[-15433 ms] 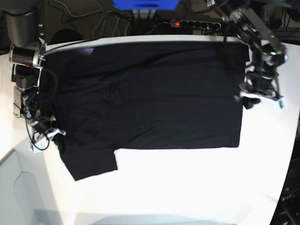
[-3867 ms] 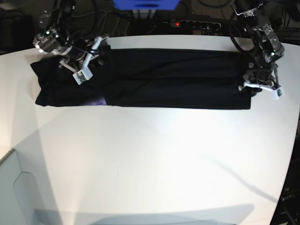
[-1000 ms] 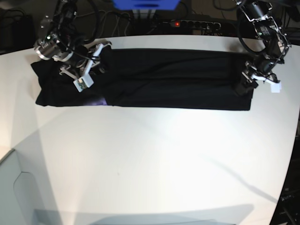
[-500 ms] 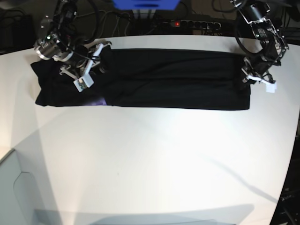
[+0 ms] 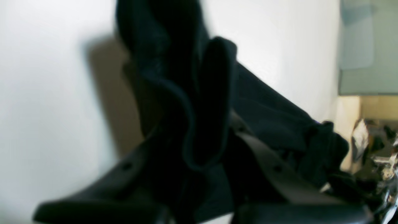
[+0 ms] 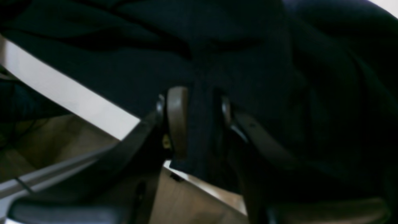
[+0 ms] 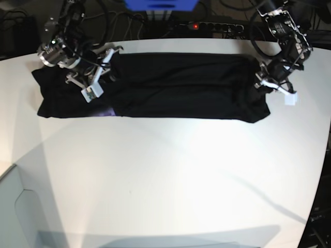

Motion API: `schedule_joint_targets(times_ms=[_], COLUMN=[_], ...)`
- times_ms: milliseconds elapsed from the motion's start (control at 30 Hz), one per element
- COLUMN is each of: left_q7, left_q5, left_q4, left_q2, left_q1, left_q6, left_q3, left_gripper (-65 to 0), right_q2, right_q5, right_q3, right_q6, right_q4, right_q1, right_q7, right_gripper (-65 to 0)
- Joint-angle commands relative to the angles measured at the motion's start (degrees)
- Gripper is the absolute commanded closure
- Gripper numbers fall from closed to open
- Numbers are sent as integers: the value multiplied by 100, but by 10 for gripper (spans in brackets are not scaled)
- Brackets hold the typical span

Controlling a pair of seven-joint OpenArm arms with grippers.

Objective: Fold the T-shirt properly
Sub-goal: 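Carry the held end with the left gripper toward the right gripper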

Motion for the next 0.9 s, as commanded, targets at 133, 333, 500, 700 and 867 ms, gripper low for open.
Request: schedule_joint_targets(times_ms=[133, 333, 500, 700, 867], left_q7=[429, 438, 438, 429, 25], left_q5=[-550, -761, -743, -743, -743], left_q4=[595, 921, 692, -11, -398], left_q2=[155, 199, 366, 568, 639], left_q1=[-38, -152, -477, -987, -1180], left_q6=[-17, 45, 53, 53, 53], left_q3=[49, 1219, 2194, 3205, 4058], left_gripper=[-3, -3, -3, -3, -3], right_q2=[3, 3, 3, 3, 3], right_q5=[100, 100, 83, 83, 83], right_q3=[15, 15, 15, 15, 15], right_q6=[104, 104, 104, 104, 104], right_q4=[87, 87, 78, 78, 78], right_q1=[47, 56, 126, 126, 135], right_q7=[99, 99, 99, 99, 99], right_gripper=[-150, -150, -150, -150, -150])
